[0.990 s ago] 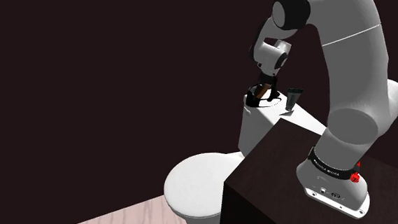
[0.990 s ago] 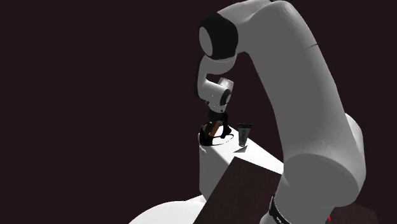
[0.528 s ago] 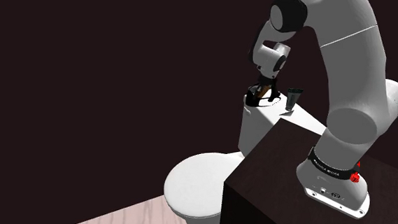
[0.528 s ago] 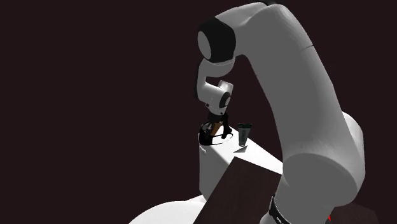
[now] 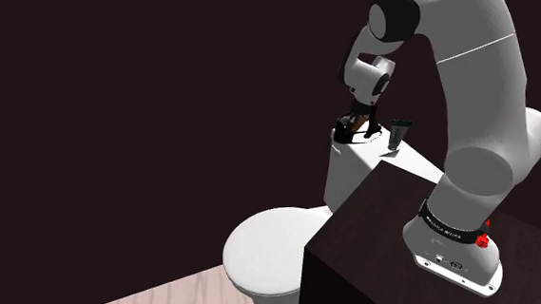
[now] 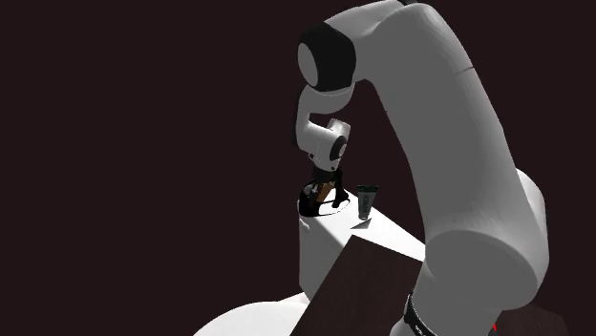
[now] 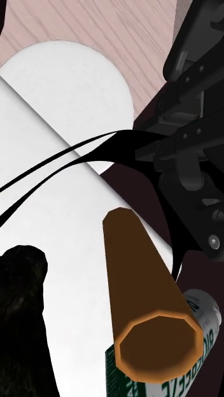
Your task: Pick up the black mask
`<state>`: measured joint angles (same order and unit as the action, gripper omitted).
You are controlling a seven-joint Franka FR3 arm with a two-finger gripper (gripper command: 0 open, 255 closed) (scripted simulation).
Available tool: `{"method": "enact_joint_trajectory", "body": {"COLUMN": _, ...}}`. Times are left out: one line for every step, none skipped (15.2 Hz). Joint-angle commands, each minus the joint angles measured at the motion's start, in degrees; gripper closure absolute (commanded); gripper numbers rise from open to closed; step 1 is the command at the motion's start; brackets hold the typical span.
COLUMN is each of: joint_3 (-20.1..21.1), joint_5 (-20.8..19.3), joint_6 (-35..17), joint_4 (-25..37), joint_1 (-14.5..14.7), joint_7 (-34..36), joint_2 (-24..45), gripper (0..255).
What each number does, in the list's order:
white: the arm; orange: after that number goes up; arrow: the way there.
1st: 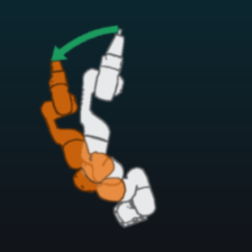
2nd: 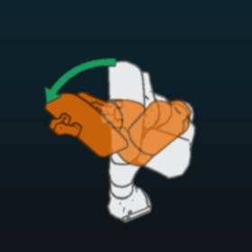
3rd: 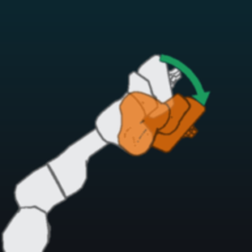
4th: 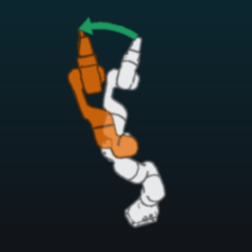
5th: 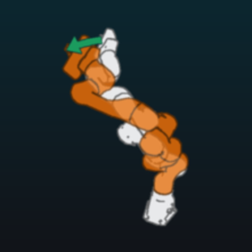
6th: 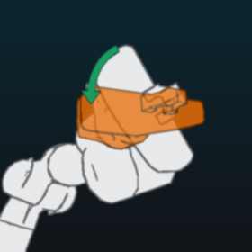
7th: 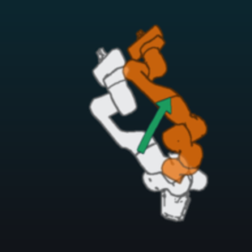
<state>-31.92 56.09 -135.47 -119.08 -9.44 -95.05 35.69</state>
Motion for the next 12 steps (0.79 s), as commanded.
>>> {"method": "enact_joint_trajectory", "body": {"joint_3": -0.76, "joint_5": -1.05, "joint_6": 0.47, "joint_4": -0.35, "joint_1": 0.5, "joint_7": 0.82, "joint_2": -1.13, "gripper": 255}}
{"method": "enact_joint_trajectory", "body": {"joint_3": -1.18, "joint_5": -1.66, "joint_6": 0.75, "joint_4": -0.58, "joint_1": 0.82, "joint_7": 1.3, "joint_2": -1.81, "gripper": 255}}
{"method": "enact_joint_trajectory", "body": {"joint_3": -1.6, "joint_5": -2.28, "joint_6": 1.03, "joint_4": -0.79, "joint_1": 1.14, "joint_7": 1.79, "joint_2": -2.49, "gripper": 255}}
{"method": "enact_joint_trajectory", "body": {"joint_3": -2.03, "joint_5": -2.9, "joint_6": 1.32, "joint_4": -1.0, "joint_1": 1.45, "joint_7": 2.28, "joint_2": -3.17, "gripper": 255}}
{"method": "enact_joint_trajectory", "body": {"joint_3": -2.45, "joint_5": -3.53, "joint_6": 1.6, "joint_4": -1.19, "joint_1": 1.78, "joint_7": 2.78, "joint_2": -3.84, "gripper": 255}}
{"method": "enact_joint_trajectory", "body": {"joint_3": -2.88, "joint_5": -4.17, "joint_6": 1.9, "joint_4": -1.38, "joint_1": 2.09, "joint_7": 3.28, "joint_2": -4.52, "gripper": 255}}
{"method": "enact_joint_trajectory", "body": {"joint_3": -3.31, "joint_5": -4.81, "joint_6": 2.19, "joint_4": -1.55, "joint_1": 2.42, "joint_7": 3.79, "joint_2": -5.19, "gripper": 255}}
{"method": "enact_joint_trajectory", "body": {"joint_3": -3.73, "joint_5": -5.46, "joint_6": 2.49, "joint_4": -1.71, "joint_1": 2.73, "joint_7": 4.31, "joint_2": -5.86, "gripper": 255}}
{"method": "enact_joint_trajectory", "body": {"joint_3": -4.15, "joint_5": -6.12, "joint_6": 2.79, "joint_4": -1.85, "joint_1": 3.05, "joint_7": 4.83, "joint_2": -6.53, "gripper": 255}}
{"method": "enact_joint_trajectory", "body": {"joint_3": -4.57, "joint_5": -6.78, "joint_6": 3.1, "joint_4": -1.99, "joint_1": 3.37, "joint_7": 5.35, "joint_2": -7.19, "gripper": 255}}
{"method": "enact_joint_trajectory", "body": {"joint_3": -4.99, "joint_5": -7.44, "joint_6": 3.41, "joint_4": -2.11, "joint_1": 3.68, "joint_7": 5.88, "joint_2": -7.86, "gripper": 255}}
{"method": "enact_joint_trajectory", "body": {"joint_3": -5.41, "joint_5": -8.11, "joint_6": 3.72, "joint_4": -2.22, "joint_1": 4.0, "joint_7": 6.41, "joint_2": -8.52, "gripper": 255}}
